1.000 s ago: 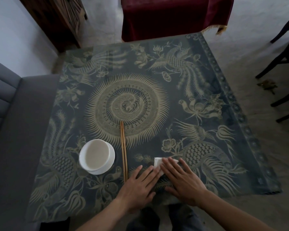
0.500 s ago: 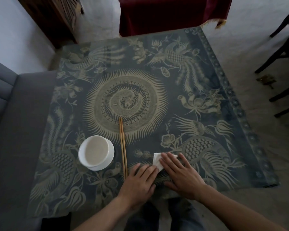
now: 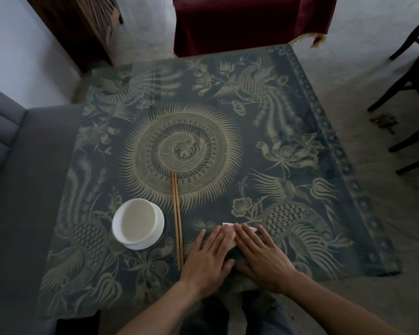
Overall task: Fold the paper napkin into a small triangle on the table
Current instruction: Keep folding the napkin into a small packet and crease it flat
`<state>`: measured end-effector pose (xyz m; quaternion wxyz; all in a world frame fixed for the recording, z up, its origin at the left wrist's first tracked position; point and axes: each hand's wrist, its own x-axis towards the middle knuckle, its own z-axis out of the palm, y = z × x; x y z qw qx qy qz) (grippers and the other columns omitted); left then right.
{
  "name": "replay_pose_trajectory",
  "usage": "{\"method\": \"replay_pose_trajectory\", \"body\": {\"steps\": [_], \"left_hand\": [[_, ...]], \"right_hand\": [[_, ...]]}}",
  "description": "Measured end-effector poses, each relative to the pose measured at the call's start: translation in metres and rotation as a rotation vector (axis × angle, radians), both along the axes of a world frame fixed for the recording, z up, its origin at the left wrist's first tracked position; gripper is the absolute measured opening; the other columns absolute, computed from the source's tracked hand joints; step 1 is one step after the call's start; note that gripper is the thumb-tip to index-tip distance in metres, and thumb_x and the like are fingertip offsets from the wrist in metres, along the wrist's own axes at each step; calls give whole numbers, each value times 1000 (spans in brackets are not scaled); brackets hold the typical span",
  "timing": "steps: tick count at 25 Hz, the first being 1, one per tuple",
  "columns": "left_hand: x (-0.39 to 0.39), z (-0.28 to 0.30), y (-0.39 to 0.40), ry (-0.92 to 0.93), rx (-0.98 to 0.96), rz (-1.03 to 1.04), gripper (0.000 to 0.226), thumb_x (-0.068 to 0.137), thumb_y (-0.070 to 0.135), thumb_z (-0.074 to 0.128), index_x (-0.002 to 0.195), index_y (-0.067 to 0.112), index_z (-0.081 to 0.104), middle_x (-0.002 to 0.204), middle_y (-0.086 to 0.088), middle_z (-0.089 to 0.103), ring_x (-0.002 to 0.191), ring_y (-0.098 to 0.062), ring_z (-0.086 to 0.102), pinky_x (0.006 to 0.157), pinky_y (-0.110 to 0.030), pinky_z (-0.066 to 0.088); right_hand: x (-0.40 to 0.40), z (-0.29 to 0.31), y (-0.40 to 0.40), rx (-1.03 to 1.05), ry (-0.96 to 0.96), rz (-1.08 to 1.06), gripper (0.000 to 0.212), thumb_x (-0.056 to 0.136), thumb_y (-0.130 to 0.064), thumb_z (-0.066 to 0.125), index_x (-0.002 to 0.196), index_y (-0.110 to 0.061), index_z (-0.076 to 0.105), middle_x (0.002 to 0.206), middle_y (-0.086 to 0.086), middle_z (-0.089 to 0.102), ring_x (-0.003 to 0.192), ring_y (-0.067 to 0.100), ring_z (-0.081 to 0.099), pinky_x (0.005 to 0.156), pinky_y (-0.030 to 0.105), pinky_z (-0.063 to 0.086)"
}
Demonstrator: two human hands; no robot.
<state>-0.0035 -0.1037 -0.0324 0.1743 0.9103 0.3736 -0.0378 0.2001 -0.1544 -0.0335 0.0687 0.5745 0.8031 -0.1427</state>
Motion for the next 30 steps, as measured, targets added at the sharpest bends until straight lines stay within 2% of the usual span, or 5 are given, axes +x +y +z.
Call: {"method": "replay_pose_trajectory", "body": {"steps": [5,9,19,26,30], "left_hand": [[10,-4,6,67,21,-28,67,102,51,24,155,16,-1,164,0,1,149,-15,-8,116,-47,-2],[8,-7,8,105,11,-38,67,102,53,15,154,16,-5,163,2,-7,148,-13,-15,115,-48,-8],[8,-5,7,161,55,-71,70,102,53,21,155,12,1,163,-3,-5,149,-19,-9,114,-52,-5],[14,-4,6,191,44,-69,75,100,57,18,154,11,-7,162,-5,-16,148,-19,-20,115,-53,-8],[22,-5,3,188,46,-74,74,100,57,13,153,11,-8,162,-6,-16,147,-20,-20,116,-53,-7]], "right_hand": [[0,-1,0,10,22,-15,74,99,-60,23,154,-12,8,162,5,5,148,24,1,113,48,3],[3,2,-2,48,5,-26,72,99,-59,29,152,-11,20,160,6,16,147,23,14,111,47,10],[24,9,-14,97,-31,-129,68,95,-50,35,147,-5,35,155,12,31,144,27,24,111,48,17],[1,0,-4,34,-16,-50,72,99,-54,30,153,-10,13,161,8,10,148,23,5,113,46,8],[2,-1,-5,24,-15,-57,71,98,-50,33,153,-10,14,161,9,11,148,24,7,113,48,9]]}}
